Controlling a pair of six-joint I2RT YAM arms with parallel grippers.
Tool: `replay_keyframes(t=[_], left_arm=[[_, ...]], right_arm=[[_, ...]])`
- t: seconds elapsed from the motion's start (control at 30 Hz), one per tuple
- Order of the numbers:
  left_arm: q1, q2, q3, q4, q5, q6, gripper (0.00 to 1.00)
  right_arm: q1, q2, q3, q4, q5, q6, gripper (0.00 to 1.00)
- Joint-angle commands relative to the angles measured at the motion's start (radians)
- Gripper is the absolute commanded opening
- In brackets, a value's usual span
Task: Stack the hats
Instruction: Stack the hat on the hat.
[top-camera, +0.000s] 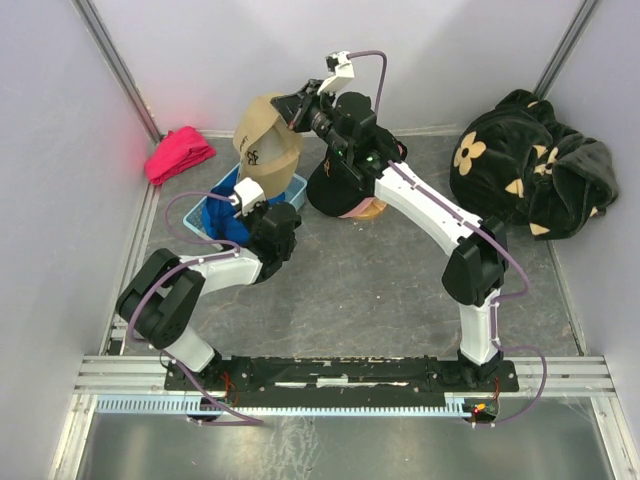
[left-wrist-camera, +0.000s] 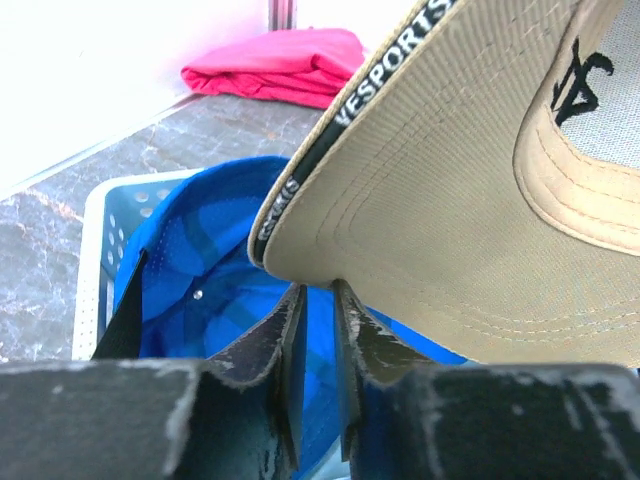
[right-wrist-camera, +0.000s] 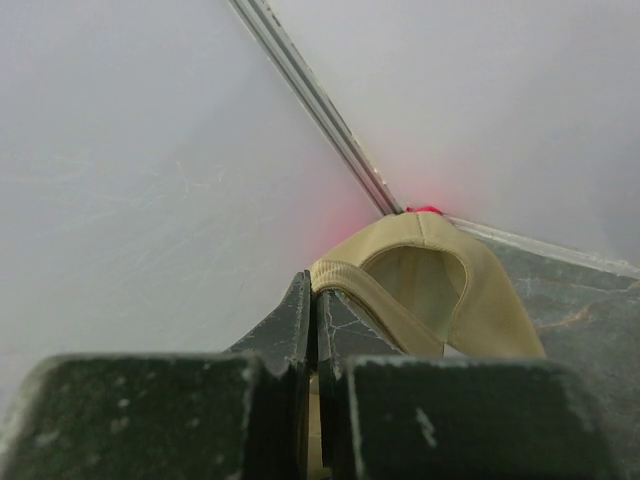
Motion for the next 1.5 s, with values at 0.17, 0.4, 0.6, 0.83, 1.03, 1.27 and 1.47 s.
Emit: replay_keyframes(t=[0.17, 0.4, 0.6, 0.83, 1.03, 1.27, 1.47], left_arm=[[0.005, 0.003, 0.007, 0.544, 0.004, 0.453, 0.15], [0.005, 0.103, 0.080, 0.869, 0.031, 0.767, 0.14], [0.005, 0.229, 0.219, 1.118, 0.072, 1.056, 0.14], [0.017, 0.298, 0.307, 1.162, 0.096, 1.147, 0.14], [0.015, 0.307, 0.259, 1.157, 0.124, 1.070, 0.17], [0.012, 0.253, 0.152, 1.155, 0.171, 0.939, 0.19], [0.007, 0.234, 0.132, 1.138, 0.169, 0.906, 0.20]], right_arm=[[-0.104, -0.065, 0.033, 0.075, -0.138, 0.113, 0.01], [-0.212, -0.052, -0.005, 0.186, -0.220, 0.225, 0.01], [-0.293, 0.004, 0.016, 0.265, -0.291, 0.332, 0.02], [-0.342, 0.132, 0.132, 0.321, -0.385, 0.458, 0.02], [-0.362, 0.154, 0.122, 0.378, -0.420, 0.519, 0.02], [-0.401, 0.097, -0.036, 0.526, -0.445, 0.604, 0.02], [-0.430, 0.021, -0.212, 0.626, -0.452, 0.644, 0.02]])
